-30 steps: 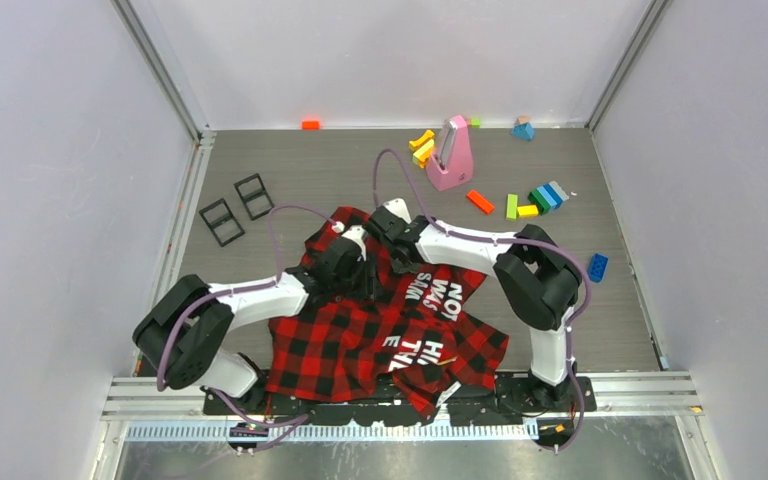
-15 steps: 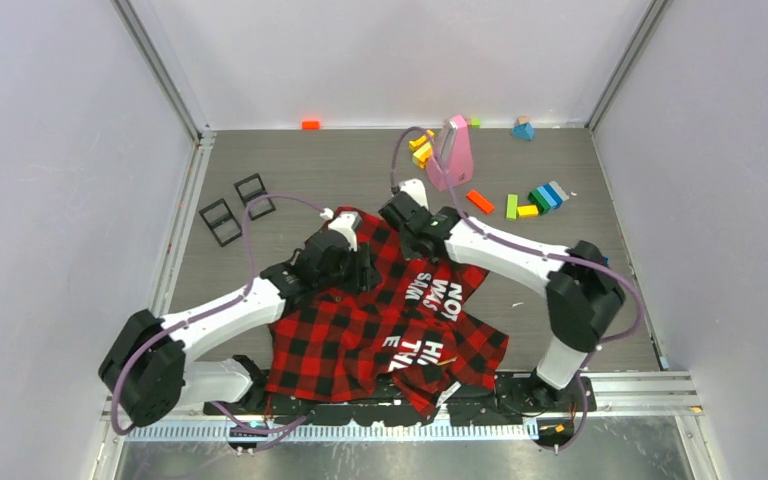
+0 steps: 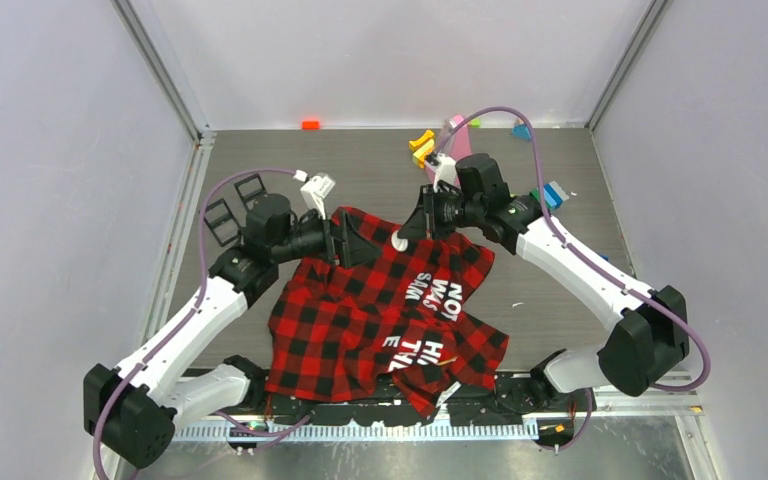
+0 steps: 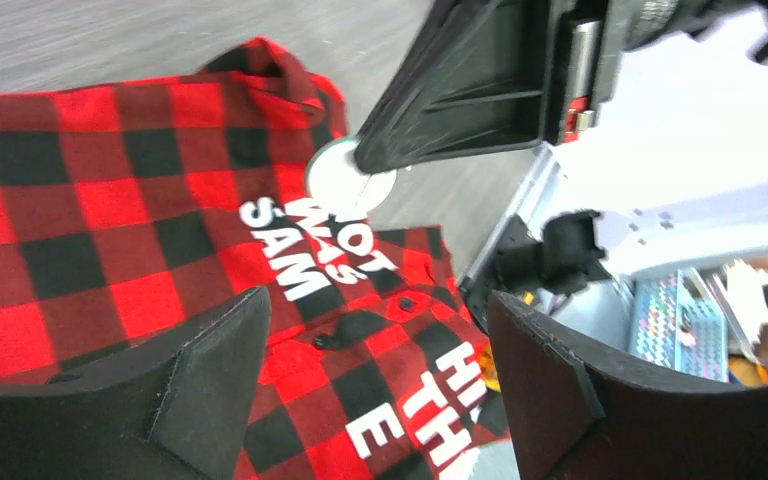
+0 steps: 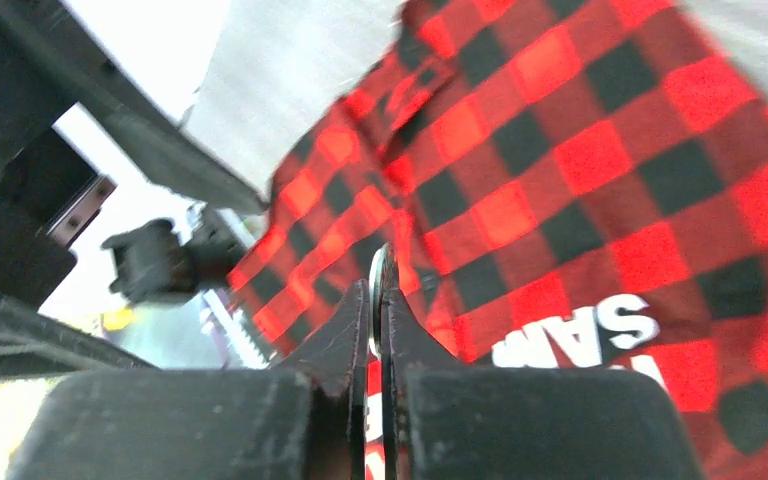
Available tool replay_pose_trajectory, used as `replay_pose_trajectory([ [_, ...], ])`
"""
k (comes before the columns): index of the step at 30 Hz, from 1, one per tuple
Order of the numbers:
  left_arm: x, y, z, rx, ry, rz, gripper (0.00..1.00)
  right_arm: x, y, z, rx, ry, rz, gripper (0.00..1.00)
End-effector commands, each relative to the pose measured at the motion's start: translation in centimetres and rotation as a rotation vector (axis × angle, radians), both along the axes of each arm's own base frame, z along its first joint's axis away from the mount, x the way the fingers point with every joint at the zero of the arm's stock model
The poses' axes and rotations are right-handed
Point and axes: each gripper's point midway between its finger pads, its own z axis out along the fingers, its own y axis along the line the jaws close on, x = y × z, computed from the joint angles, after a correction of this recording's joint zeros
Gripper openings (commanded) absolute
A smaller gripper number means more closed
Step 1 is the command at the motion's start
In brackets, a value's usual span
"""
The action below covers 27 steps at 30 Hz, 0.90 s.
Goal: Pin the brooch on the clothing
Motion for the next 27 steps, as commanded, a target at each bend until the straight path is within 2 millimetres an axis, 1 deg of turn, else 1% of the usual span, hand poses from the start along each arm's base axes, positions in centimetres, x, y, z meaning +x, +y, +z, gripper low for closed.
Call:
replay_pose_trajectory([
  [1,-4.2,-0.6,4.0,-0.042,-0.059,-0.281,0.82,-4.7,2.5,4.8,0.220,0.021,0.297,0.01],
  [4,-4.9,-0.4,3.7,-0.009,-0.038,-0.323,0.82,-6.4,3.0,6.0,0.286,0.061,0.399,0.01],
  [6,-5.8,-0.5,3.9,-0.021,-0.034,-0.378,0.81,-7.2,3.2,6.3,0.317,0.097,0.448,0.01],
  [8,-6.1,-0.6,3.8,-0.022,-0.032,-0.407,0.79,-7.8,3.3,6.2,0.336,0.131,0.479,0.01],
  [10,-6.3,-0.6,3.5,-0.012,-0.017,-0.426,0.74,-8.2,3.4,6.1,0.346,0.155,0.498,0.01],
  [13,-6.4,-0.6,3.0,0.003,0.003,-0.436,0.63,-8.9,3.5,6.3,0.360,0.176,0.528,0.01],
  [15,-6.5,-0.7,3.2,-0.004,0.004,-0.447,0.56,-9.3,3.7,6.4,0.367,0.185,0.550,0.01],
  [16,-6.5,-0.7,3.3,-0.011,0.004,-0.452,0.54,-9.4,3.7,6.5,0.369,0.189,0.557,0.01],
  [17,-6.5,-0.9,3.4,-0.019,0.006,-0.461,0.50,-9.6,3.8,6.5,0.371,0.195,0.569,0.01],
  [20,-6.4,-1.0,3.2,-0.020,0.010,-0.472,0.42,-10.0,4.1,6.6,0.375,0.201,0.589,0.01],
  [25,-6.6,-1.1,3.2,-0.030,0.017,-0.490,0.41,-10.3,4.4,6.2,0.360,0.223,0.607,0.01],
  [27,-6.5,-1.2,3.2,-0.033,0.019,-0.490,0.38,-10.4,4.5,5.9,0.351,0.229,0.615,0.01],
])
